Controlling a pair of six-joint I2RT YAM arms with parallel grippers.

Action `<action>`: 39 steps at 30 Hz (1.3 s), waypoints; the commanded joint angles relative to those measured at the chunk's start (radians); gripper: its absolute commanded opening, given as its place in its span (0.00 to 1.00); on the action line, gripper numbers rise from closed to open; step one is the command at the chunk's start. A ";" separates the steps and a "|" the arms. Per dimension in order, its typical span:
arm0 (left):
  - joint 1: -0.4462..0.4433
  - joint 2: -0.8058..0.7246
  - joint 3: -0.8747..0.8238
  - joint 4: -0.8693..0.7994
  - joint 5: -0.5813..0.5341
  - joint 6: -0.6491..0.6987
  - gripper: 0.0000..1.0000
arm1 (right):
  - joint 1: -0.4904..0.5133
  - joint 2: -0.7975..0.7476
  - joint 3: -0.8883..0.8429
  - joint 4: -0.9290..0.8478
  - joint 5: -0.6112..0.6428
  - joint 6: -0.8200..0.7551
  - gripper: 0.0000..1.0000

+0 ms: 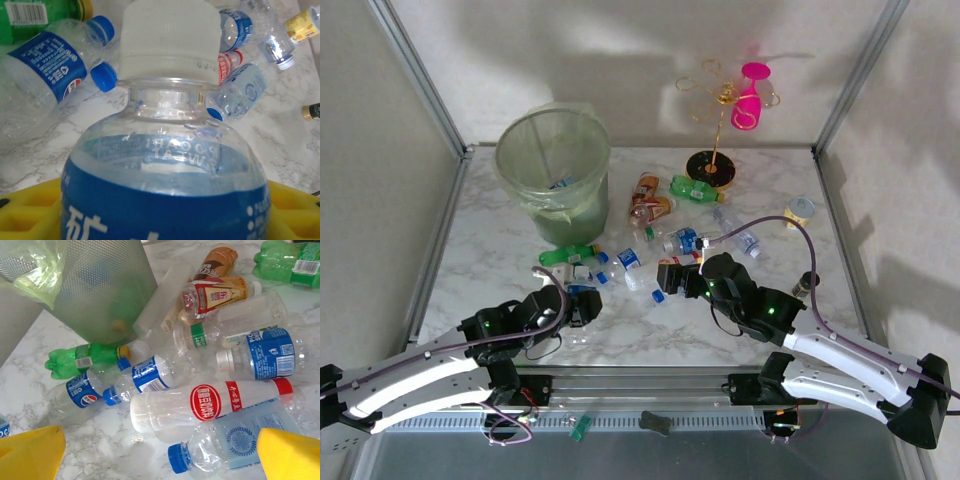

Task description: Put the plastic bottles in the bin

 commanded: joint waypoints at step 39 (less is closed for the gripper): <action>0.701 0.689 0.866 0.298 0.121 0.268 0.31 | -0.011 -0.003 0.094 -0.053 0.082 0.003 0.99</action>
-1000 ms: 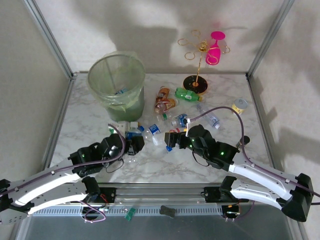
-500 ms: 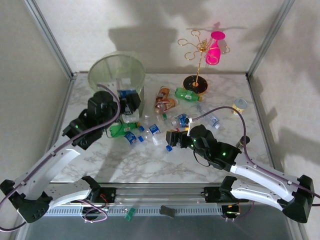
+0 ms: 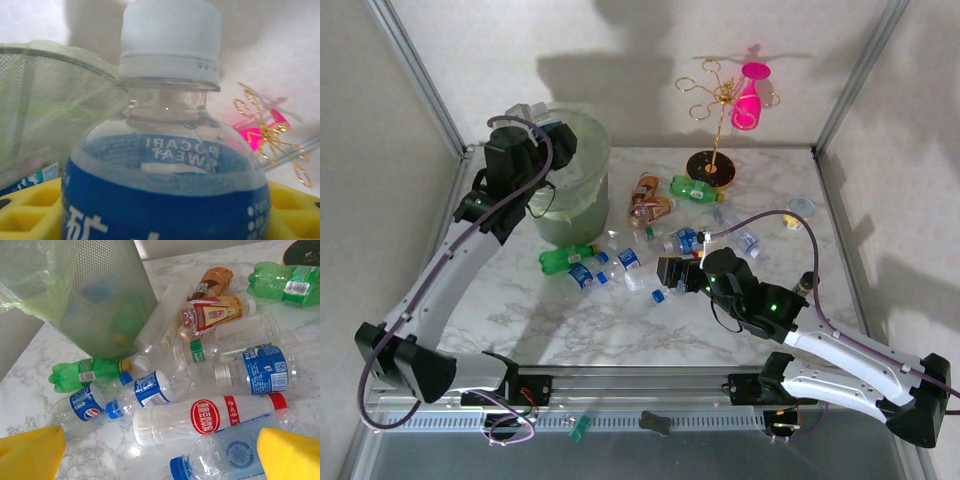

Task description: Put the plastic bottles in the bin

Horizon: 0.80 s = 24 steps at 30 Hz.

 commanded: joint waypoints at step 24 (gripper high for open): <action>0.068 0.229 -0.071 0.009 -0.065 -0.128 0.29 | -0.020 -0.008 0.026 -0.027 0.031 0.016 0.99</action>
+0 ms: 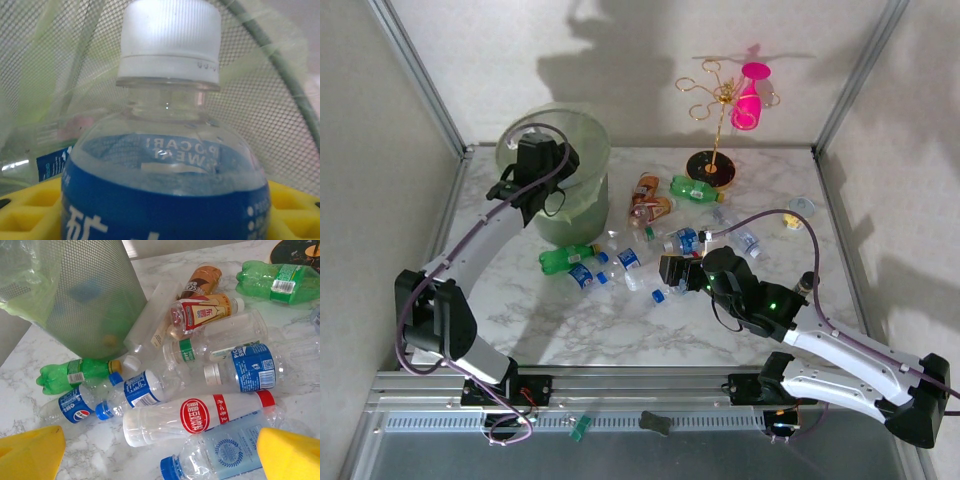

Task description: Put the plastic bottles in the bin

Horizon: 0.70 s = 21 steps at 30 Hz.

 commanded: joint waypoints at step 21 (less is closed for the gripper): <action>0.012 0.088 -0.053 -0.046 -0.006 -0.033 0.33 | -0.006 -0.036 0.016 -0.014 0.016 0.013 0.99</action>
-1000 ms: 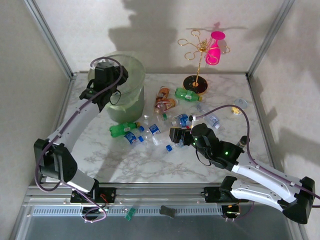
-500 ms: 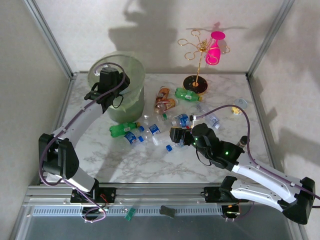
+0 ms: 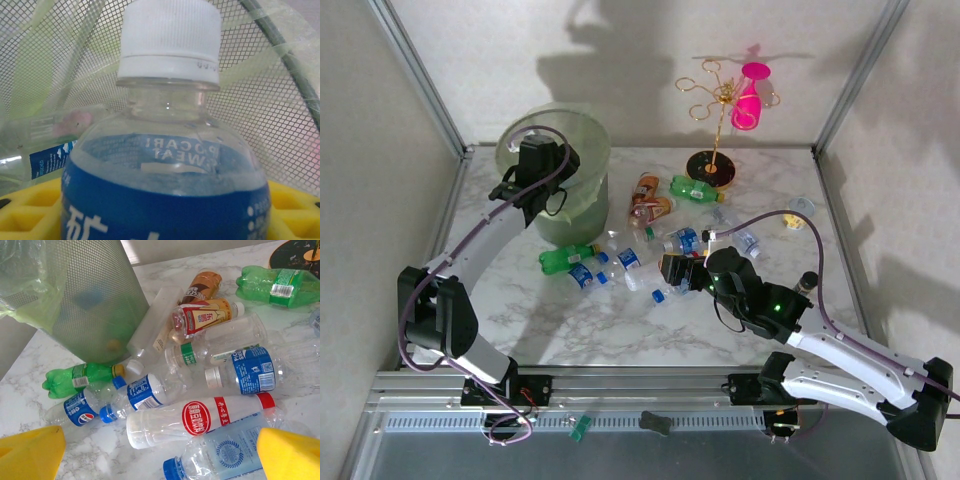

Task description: Put the plastic bottles in the bin

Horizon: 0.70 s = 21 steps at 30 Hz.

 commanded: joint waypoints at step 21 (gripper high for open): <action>0.009 0.054 0.049 -0.062 0.016 0.051 0.69 | -0.005 0.024 0.046 -0.004 -0.003 -0.027 0.99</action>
